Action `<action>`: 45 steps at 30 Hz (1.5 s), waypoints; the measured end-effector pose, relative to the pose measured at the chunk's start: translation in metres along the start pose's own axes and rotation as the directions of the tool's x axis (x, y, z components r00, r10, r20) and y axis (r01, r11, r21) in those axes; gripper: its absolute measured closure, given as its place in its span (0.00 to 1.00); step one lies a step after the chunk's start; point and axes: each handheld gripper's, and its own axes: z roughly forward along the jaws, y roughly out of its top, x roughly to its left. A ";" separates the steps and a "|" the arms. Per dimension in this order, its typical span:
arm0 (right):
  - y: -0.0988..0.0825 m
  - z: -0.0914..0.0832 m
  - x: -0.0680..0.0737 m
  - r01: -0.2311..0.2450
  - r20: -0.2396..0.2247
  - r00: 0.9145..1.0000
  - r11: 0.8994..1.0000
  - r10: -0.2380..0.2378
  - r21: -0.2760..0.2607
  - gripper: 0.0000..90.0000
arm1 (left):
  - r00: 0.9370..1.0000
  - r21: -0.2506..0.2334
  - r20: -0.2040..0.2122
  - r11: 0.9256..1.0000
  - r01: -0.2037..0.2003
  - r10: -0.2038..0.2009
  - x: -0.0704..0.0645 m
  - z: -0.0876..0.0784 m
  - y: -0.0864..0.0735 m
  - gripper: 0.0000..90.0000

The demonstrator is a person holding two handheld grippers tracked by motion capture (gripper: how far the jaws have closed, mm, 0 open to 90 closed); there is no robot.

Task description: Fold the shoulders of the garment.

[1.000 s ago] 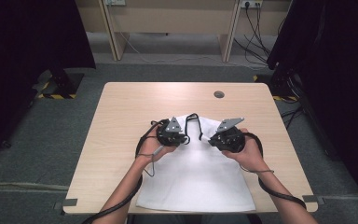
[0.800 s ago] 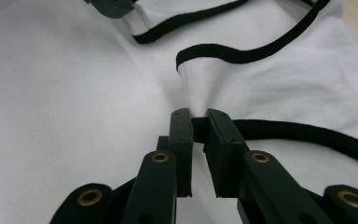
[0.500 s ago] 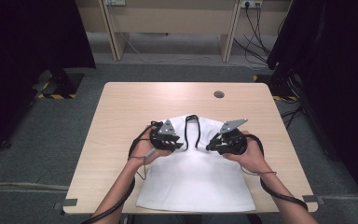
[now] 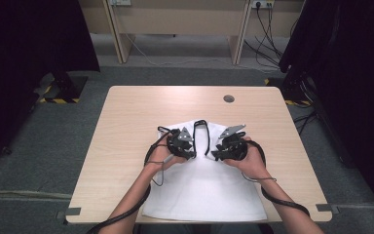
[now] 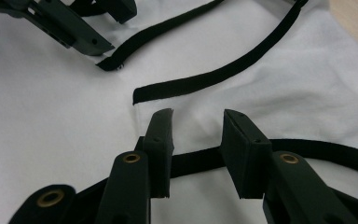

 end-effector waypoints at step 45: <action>0.012 0.014 -0.068 -0.233 0.215 0.950 0.972 0.225 0.013 0.56 | 0.977 0.048 -0.133 0.984 0.174 -0.166 0.069 0.008 0.001 0.68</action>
